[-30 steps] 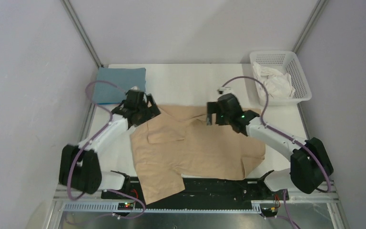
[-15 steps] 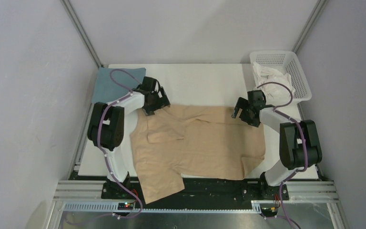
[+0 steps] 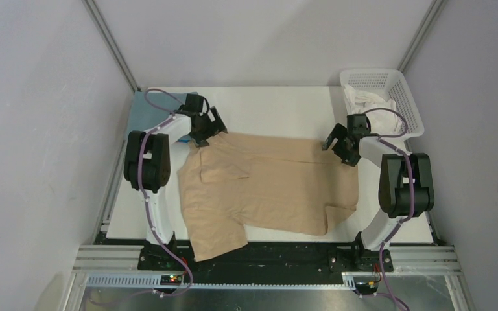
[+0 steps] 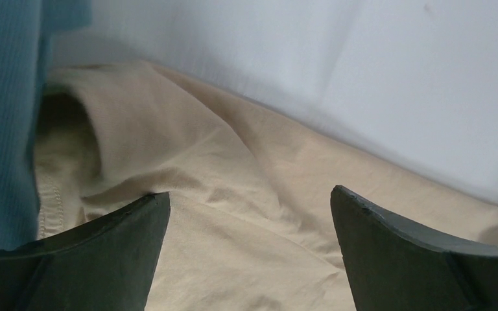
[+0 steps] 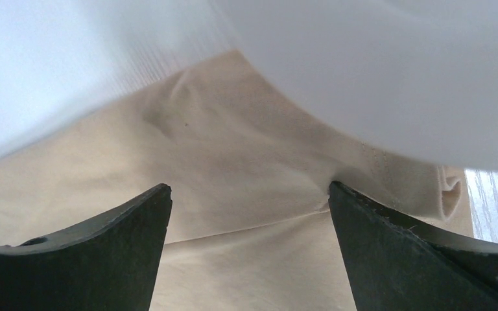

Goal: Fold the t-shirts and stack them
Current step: Fold the flattened tshirt in 1/3 of the way

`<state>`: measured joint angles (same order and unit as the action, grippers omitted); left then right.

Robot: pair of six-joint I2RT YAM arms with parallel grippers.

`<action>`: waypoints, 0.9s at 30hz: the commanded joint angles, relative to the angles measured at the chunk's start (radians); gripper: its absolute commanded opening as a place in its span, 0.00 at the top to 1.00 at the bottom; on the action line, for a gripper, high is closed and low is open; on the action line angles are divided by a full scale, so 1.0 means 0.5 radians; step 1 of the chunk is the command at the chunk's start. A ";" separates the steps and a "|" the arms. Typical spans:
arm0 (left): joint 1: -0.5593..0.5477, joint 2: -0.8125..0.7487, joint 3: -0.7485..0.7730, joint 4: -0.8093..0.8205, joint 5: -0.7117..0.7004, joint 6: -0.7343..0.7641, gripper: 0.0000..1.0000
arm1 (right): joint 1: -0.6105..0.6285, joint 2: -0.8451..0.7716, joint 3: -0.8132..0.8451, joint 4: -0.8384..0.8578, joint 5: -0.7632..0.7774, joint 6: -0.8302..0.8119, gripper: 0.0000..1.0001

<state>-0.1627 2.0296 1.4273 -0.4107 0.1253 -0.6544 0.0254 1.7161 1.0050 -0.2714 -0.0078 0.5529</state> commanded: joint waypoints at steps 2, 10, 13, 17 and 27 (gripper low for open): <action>0.042 0.215 0.230 -0.048 0.014 0.048 0.00 | -0.031 0.089 0.050 -0.023 -0.028 -0.058 0.04; -0.013 -0.158 0.154 -0.141 -0.175 0.102 0.00 | 0.254 -0.215 0.075 -0.245 0.326 -0.193 0.03; -0.091 -0.419 -0.006 -0.178 -0.401 0.132 0.00 | 0.422 -0.423 0.052 -0.483 0.564 -0.167 0.02; -0.219 -0.864 -0.358 -0.282 -0.668 0.082 0.00 | 0.738 -0.618 -0.012 -0.776 0.798 -0.053 0.01; -0.821 -1.796 -1.370 -0.403 -0.978 -0.319 0.00 | 1.404 -0.541 -0.279 -1.365 1.213 0.429 0.01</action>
<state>-0.4847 1.2621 0.8852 -0.5541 -0.2668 -0.7067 0.6769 1.3933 0.8852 -0.7551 0.4236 0.6250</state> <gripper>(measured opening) 0.996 0.992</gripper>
